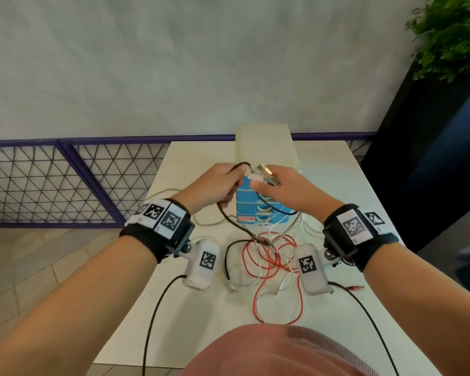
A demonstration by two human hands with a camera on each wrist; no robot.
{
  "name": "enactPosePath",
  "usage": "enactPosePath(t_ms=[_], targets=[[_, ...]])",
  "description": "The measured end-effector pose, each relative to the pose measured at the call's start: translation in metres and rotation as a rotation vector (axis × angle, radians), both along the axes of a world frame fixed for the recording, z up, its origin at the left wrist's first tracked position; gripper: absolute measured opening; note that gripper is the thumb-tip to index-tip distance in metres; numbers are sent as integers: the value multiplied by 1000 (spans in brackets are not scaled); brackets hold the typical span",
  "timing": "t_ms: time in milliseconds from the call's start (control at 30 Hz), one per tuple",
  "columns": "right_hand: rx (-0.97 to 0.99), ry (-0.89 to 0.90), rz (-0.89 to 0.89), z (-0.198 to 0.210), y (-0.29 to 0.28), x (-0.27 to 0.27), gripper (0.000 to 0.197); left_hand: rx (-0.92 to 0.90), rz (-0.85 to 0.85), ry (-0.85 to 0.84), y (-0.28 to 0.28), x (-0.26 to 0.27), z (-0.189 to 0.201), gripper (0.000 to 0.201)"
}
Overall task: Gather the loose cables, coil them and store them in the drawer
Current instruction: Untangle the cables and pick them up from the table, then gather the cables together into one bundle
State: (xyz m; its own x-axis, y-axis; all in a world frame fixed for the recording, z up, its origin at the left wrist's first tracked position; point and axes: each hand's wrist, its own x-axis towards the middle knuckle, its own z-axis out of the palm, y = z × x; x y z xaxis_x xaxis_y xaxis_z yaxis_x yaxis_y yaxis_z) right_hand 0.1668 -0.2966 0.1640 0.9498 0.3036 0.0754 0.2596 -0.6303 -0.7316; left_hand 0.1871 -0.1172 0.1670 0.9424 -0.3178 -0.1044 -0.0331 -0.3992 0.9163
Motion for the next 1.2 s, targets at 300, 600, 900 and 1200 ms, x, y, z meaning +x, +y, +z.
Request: enactPosePath(t_ms=[300, 600, 900, 1200], targets=[[-63, 112, 124, -12, 17, -6, 31, -360, -13, -84, -11, -3, 56, 35], [217, -93, -110, 21, 5, 10, 32, -456, -55, 233, 1, -13, -12, 74], [41, -200, -164, 33, 3, 10, 28, 153, -239, -118, -20, -26, -31, 27], [-85, -222, -292, 29, -32, 18, 44, -144, 110, -188, 20, 0, 23, 33]])
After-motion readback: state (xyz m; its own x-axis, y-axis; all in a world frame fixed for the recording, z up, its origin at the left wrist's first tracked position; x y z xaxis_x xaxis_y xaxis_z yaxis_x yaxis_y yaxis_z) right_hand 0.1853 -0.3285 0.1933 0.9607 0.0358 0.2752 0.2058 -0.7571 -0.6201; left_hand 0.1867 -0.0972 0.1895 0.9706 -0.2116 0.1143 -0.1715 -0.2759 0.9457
